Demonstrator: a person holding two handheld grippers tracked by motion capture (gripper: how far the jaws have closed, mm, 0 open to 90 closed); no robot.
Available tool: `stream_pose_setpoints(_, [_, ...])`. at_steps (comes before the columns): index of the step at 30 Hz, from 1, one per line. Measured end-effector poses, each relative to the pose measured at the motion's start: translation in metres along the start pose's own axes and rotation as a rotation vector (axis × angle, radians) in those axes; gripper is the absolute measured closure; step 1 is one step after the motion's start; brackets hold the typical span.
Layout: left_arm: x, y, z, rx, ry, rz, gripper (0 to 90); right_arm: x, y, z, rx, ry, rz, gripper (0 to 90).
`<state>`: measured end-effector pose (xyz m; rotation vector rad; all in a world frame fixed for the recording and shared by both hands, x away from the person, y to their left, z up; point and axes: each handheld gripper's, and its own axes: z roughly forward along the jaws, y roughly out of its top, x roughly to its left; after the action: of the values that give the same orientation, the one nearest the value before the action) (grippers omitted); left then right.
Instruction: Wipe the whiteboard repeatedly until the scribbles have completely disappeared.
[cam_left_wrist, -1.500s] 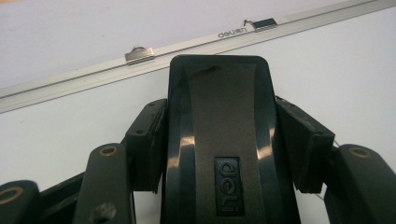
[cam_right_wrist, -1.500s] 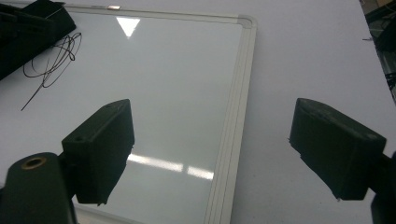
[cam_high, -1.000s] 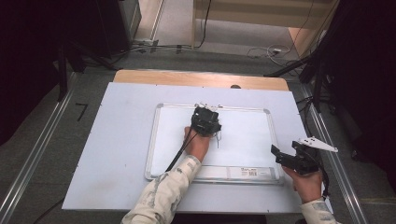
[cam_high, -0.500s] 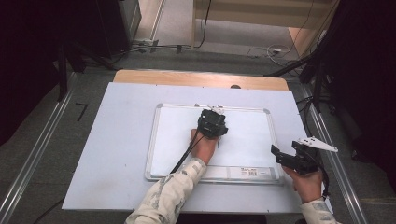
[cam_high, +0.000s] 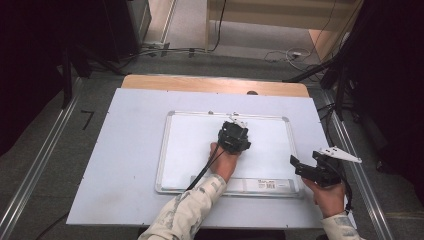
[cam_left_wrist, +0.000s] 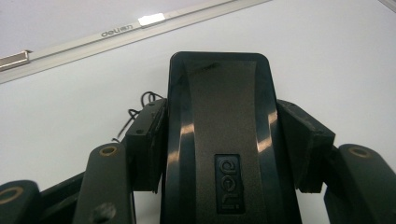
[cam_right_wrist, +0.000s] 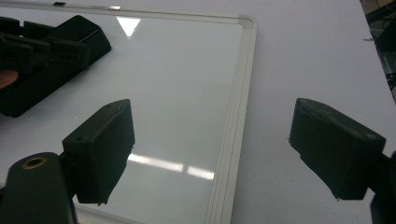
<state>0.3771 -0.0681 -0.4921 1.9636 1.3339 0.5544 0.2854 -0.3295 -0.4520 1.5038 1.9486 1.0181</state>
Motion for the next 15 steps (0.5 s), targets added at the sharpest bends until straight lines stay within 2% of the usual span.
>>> stream_pose_setpoints(7, [-0.0066,-0.0027,-0.0027,0.003,-0.009,0.014,40.8,0.0002,0.0000,0.0004,0.000,0.000,-0.004,12.7])
stream_pose_setpoints(11, [-0.0039,-0.0035,-0.0036,0.003,-0.017,0.024,40.7,0.0000,-0.0004,-0.0002,0.001,-0.001,-0.003,12.7])
stream_pose_setpoints(15, [0.0022,-0.0036,-0.0040,0.003,-0.008,0.021,40.9,-0.0010,-0.0014,-0.0015,0.000,-0.002,0.001,12.7])
